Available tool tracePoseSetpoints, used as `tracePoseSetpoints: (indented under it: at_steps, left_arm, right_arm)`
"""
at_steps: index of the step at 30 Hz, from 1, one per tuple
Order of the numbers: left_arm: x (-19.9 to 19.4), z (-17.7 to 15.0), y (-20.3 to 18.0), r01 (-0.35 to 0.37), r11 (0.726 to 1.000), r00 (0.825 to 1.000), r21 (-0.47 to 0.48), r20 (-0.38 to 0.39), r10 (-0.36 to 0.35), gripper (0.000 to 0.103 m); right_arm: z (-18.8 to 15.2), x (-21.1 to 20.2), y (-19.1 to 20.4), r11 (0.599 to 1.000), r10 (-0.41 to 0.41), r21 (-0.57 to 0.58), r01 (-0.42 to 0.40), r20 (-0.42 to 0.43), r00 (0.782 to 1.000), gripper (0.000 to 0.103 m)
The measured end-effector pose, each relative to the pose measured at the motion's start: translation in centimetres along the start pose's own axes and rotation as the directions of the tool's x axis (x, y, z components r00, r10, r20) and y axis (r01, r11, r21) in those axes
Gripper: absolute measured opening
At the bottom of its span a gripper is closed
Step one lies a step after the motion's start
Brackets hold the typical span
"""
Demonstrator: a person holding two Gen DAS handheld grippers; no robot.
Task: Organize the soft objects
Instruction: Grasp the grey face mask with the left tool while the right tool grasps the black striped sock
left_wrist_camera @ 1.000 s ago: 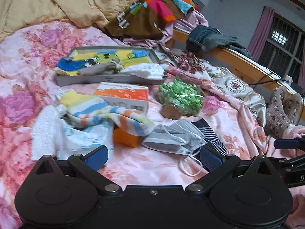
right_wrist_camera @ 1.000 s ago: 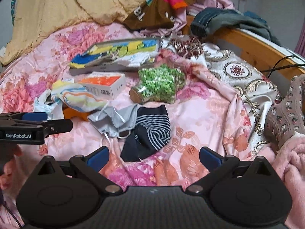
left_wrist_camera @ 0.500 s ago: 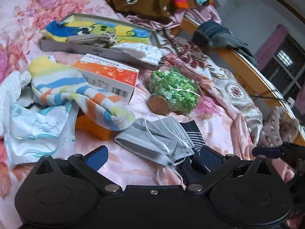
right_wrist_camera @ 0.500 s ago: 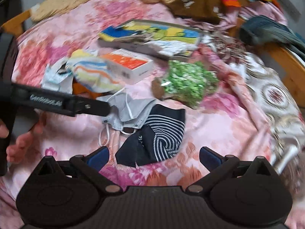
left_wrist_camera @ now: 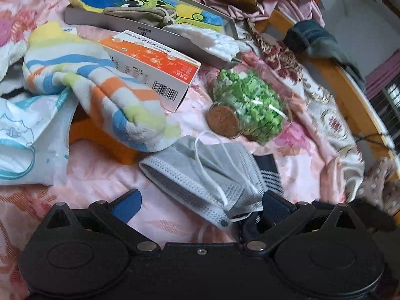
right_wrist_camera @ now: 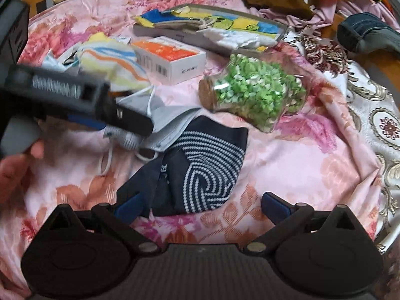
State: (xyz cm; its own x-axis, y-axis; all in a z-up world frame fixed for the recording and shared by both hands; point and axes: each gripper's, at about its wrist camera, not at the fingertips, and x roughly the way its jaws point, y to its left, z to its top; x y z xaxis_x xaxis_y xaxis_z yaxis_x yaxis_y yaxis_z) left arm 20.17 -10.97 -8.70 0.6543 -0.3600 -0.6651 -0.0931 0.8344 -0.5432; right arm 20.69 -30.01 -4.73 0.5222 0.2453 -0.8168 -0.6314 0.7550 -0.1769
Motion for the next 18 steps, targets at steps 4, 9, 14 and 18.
tracePoseSetpoints:
  at_steps: [4, 9, 14, 18]
  left_arm:
    - [-0.3, 0.3, 0.9, 0.055, 0.995, 0.998, -0.084, 0.007, -0.055, 0.102]
    - [0.4, 0.6, 1.8, 0.050, 0.975, 0.999, -0.216, 0.019, -0.047, 0.102]
    - [1.1, 0.9, 0.9, -0.012, 0.976, 1.000, -0.220, 0.016, 0.016, 0.095]
    - [1.3, 0.8, 0.5, -0.024, 0.981, 1.000, -0.193, 0.009, 0.026, 0.069]
  right_arm:
    - [0.3, 0.1, 0.6, 0.999, -0.001, -0.048, 0.002, 0.031, 1.000, 0.103]
    - [0.5, 0.9, 1.6, 0.989, -0.020, -0.144, 0.027, 0.053, 0.998, 0.103]
    - [0.5, 1.7, 1.5, 0.989, -0.001, -0.144, 0.007, 0.040, 0.999, 0.099]
    - [0.5, 1.9, 1.3, 0.991, 0.022, -0.134, -0.018, 0.029, 0.999, 0.088]
